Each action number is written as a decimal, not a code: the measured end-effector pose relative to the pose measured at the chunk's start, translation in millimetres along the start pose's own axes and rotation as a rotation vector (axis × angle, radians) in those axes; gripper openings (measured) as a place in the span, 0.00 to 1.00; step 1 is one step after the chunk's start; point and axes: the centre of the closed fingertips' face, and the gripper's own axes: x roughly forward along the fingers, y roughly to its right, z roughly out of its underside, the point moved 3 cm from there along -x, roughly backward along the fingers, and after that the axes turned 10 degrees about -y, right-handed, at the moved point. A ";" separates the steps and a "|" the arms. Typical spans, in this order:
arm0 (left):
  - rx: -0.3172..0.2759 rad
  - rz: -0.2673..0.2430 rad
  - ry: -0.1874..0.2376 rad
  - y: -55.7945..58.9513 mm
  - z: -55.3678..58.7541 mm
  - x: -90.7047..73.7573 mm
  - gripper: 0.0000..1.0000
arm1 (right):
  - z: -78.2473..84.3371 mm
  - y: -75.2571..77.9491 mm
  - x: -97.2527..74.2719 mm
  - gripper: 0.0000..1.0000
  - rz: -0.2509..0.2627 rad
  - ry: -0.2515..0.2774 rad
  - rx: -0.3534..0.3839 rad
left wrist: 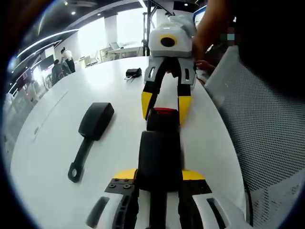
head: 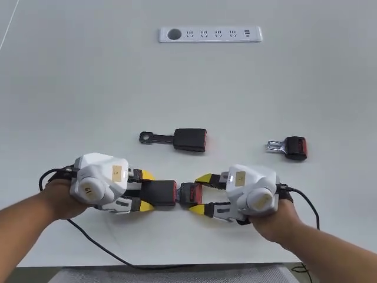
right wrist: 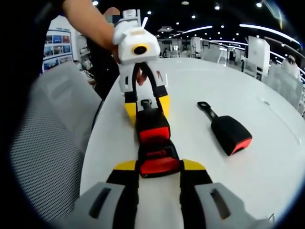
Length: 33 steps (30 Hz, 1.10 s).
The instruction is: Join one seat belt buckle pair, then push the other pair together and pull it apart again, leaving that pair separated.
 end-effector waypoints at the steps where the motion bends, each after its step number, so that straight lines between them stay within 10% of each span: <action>1: -0.002 -0.003 0.003 -0.1 0.0 0.1 0.32 | 0.1 0.2 -0.1 0.31 -0.002 0.001 0.001; 14: -0.004 0.018 -0.080 0.1 -5.8 2.7 0.35 | -3.9 -3.6 -1.3 0.35 0.001 -0.060 -0.030; 17: -0.064 -0.005 -0.097 -1.3 -8.6 1.8 0.42 | -9.2 1.0 -5.3 0.54 0.051 -0.035 -0.020; 20: -0.136 -0.014 -0.034 -1.9 -16.1 -3.9 0.60 | -12.1 -1.7 -11.2 0.75 0.022 -0.009 0.092; 28: -0.176 -0.087 0.024 -16.0 -38.5 -25.3 0.75 | -11.4 20.1 -55.9 0.84 0.113 0.089 0.095; 33: -0.143 -0.133 0.038 -31.4 -52.9 -32.5 0.78 | 4.0 50.2 -88.6 0.90 0.181 0.058 0.099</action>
